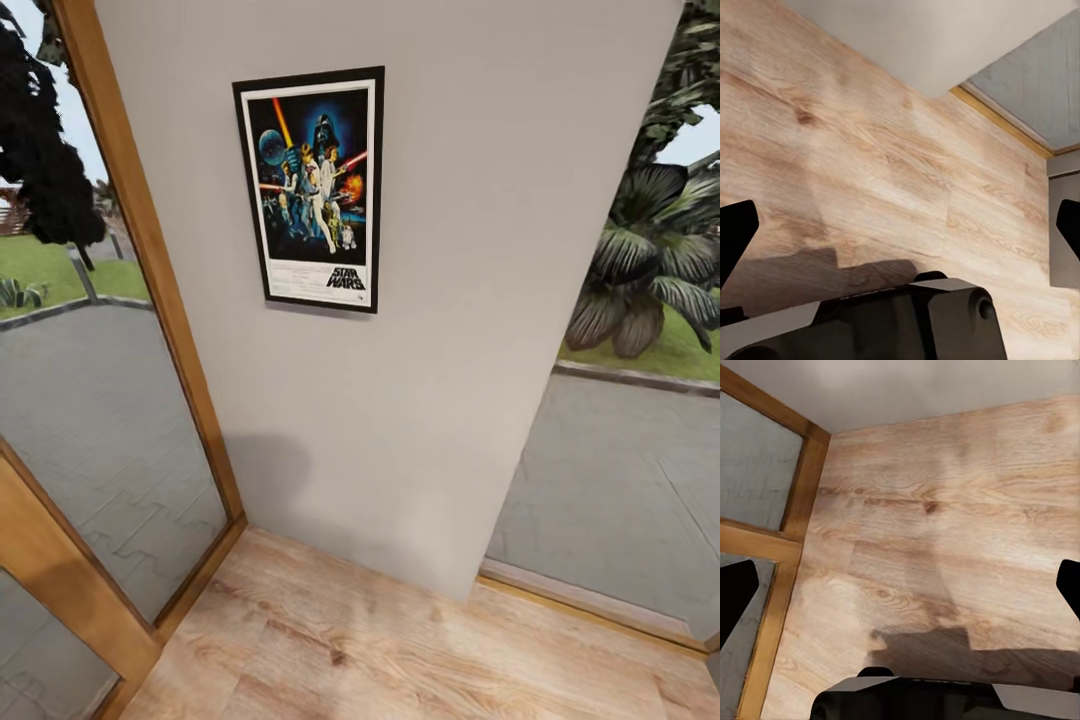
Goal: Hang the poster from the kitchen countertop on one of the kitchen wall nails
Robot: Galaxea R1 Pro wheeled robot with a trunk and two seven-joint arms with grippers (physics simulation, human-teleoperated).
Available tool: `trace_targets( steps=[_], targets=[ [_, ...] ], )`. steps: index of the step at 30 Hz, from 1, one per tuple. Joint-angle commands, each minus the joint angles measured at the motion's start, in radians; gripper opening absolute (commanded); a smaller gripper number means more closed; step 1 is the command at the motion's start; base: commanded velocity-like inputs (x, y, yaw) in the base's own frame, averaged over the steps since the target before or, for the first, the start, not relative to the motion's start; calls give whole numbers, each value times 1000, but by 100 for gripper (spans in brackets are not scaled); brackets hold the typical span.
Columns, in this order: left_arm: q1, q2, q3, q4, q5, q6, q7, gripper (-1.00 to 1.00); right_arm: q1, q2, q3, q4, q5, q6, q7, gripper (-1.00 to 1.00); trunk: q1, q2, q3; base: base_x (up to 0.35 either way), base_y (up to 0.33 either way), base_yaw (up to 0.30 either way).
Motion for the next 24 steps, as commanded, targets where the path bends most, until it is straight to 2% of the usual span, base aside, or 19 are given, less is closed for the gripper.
trace_targets(
  steps=[1,11,16,24],
  targets=[
    [0,-1,2,-1,-5,-2,-3,100,-1,0,-2,2,-1,-2,5,100,1,-2,0,0,0,0],
    [0,-1,0,-1,-6,-2,0,100,-1,0,-2,2,-1,-3,-3,100,1,-2,16,0,0,0],
    [0,-1,0,0,-6,-4,0,100,-1,1,-2,3,-1,-3,-45,100,1,-2,25,0,0,0],
    [0,-1,0,0,-8,-5,0,100,-1,2,-3,3,-1,-3,-62,100,1,-2,38,0,0,0]
  ],
)
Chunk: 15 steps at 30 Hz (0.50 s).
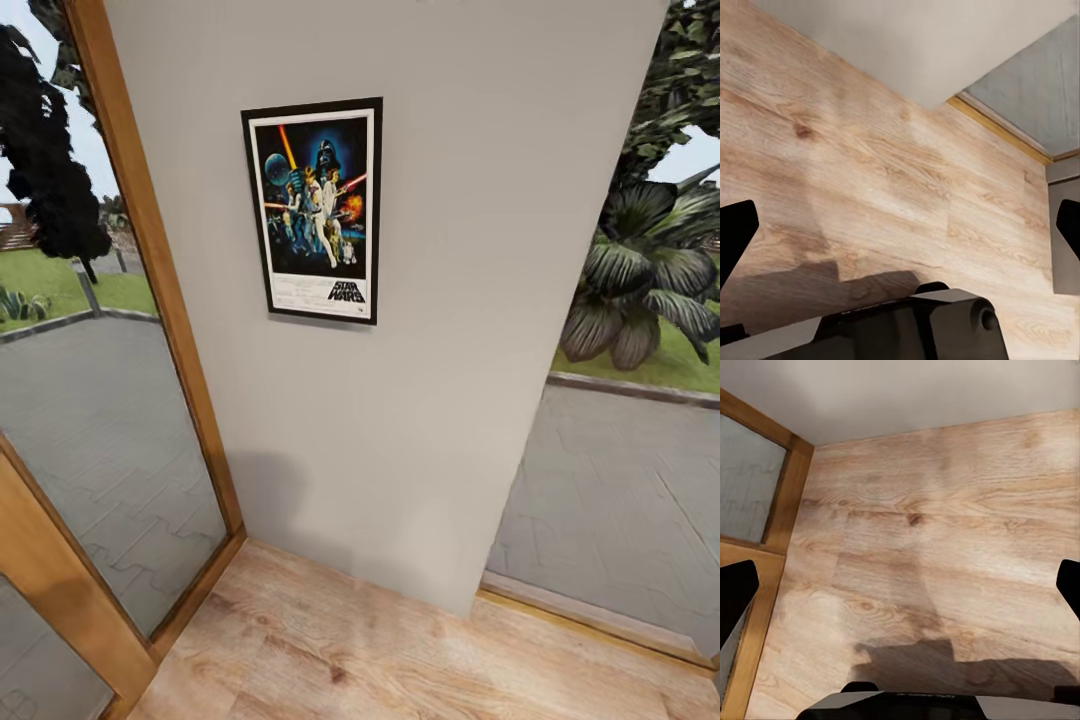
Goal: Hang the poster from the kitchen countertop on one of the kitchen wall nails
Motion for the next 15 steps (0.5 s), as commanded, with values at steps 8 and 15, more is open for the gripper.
trace_targets(
  steps=[8,15],
  targets=[
    [0,0,3,-1,-5,-2,-4,100,-1,0,-2,2,-2,-2,4,100,1,-2,11,0,0,0],
    [0,0,3,-1,-5,-2,-4,100,-1,0,-3,2,-2,-4,4,100,1,-2,23,0,0,0]
  ],
)
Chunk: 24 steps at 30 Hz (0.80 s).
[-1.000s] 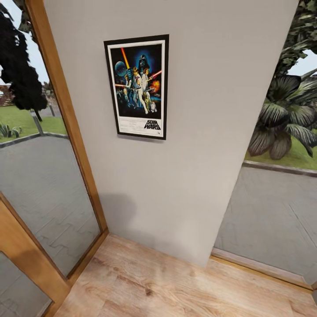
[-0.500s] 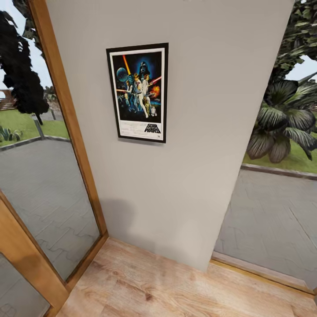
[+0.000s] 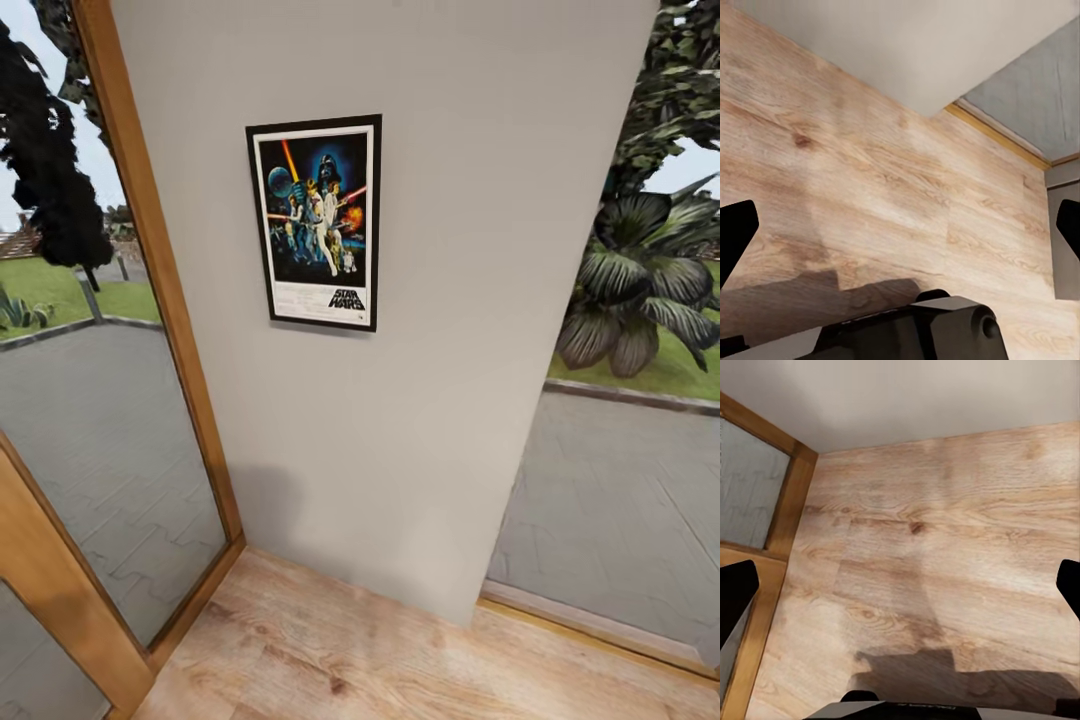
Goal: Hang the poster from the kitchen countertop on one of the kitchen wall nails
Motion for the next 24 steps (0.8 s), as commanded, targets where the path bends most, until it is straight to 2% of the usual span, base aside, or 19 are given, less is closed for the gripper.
trace_targets(
  steps=[1,9,14,15,16,21,22,23,24],
  targets=[
    [0,0,3,-1,-5,-2,-4,100,-1,0,-2,2,-2,-1,6,100,1,-2,-1,0,0,0],
    [0,0,11,0,-3,-3,27,100,-1,0,-3,34,-2,-4,1,100,1,-2,3,0,0,0],
    [0,3,11,55,-5,-3,78,100,-1,-2,-4,138,-2,-4,-73,100,1,-2,3,0,0,0],
    [0,3,10,76,-6,-4,93,100,-1,-2,-4,162,-2,-4,-100,100,1,-2,3,0,0,0],
    [0,3,6,118,-6,-7,130,100,-1,-2,-5,206,-3,-4,-166,100,1,-2,3,0,0,0],
    [0,1,4,199,-7,-37,271,100,-1,0,-5,280,-3,-3,-376,100,1,-2,3,0,0,0],
    [0,0,4,247,-8,-55,376,100,-1,8,-5,316,-3,-2,-509,100,1,-2,3,0,0,0],
    [0,0,4,262,-8,-59,406,100,-1,10,-4,326,-3,-2,-546,100,1,-2,3,0,0,0],
    [0,0,4,292,-8,-67,461,100,-1,15,-4,341,-3,-1,-613,100,1,-2,3,0,0,0]
  ],
)
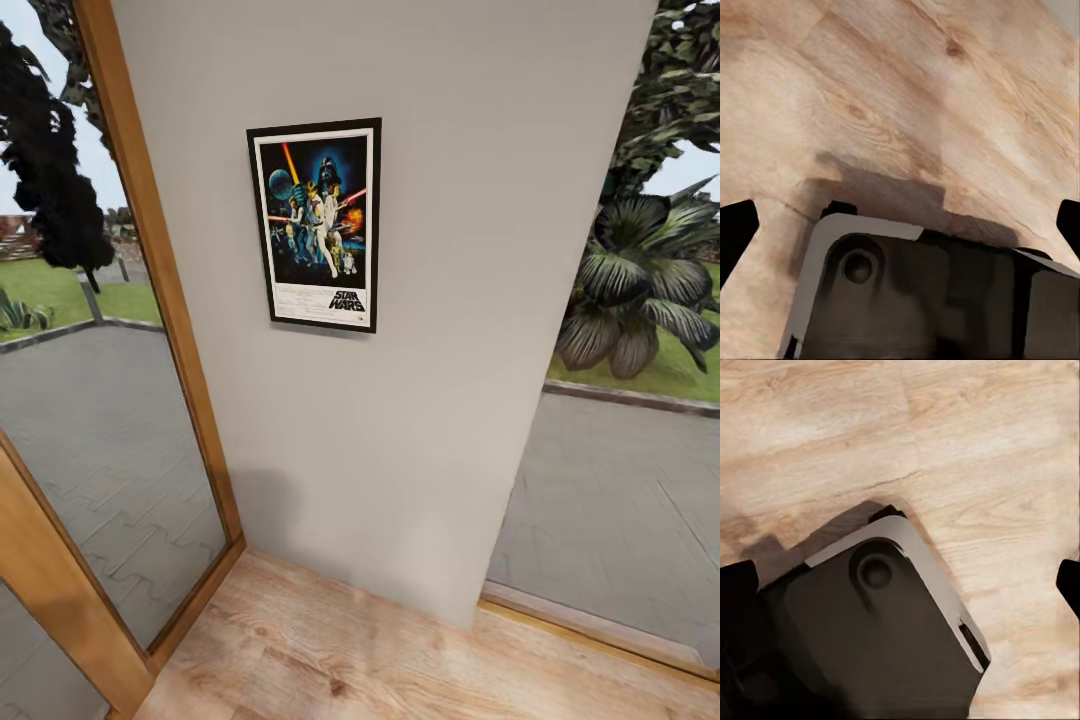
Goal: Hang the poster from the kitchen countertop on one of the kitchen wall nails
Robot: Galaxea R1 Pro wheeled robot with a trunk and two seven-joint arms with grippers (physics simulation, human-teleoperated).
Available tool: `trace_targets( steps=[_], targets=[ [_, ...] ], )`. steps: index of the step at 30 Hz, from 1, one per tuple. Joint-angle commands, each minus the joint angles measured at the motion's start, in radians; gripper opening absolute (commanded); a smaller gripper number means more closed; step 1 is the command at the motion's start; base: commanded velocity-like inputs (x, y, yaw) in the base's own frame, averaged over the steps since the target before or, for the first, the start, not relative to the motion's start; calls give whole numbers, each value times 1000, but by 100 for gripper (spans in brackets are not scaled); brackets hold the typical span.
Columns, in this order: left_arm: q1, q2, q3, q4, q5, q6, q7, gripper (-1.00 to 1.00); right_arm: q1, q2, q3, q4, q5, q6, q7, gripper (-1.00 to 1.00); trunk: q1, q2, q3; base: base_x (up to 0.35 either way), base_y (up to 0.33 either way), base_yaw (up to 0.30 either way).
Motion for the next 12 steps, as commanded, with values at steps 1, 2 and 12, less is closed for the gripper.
trace_targets(
  steps=[1,2,12],
  targets=[
    [-1,-1,7,50,-5,-20,124,100,-1,9,2,21,-12,-3,-99,100,1,-2,-2,0,0,0],
    [-1,-1,7,54,-5,-22,143,100,-1,9,2,23,-13,-3,-106,100,1,-2,-2,0,0,0],
    [-1,-19,8,92,-3,-29,267,100,-1,13,2,27,-17,-3,-136,100,1,-2,-2,0,0,0]
  ],
)
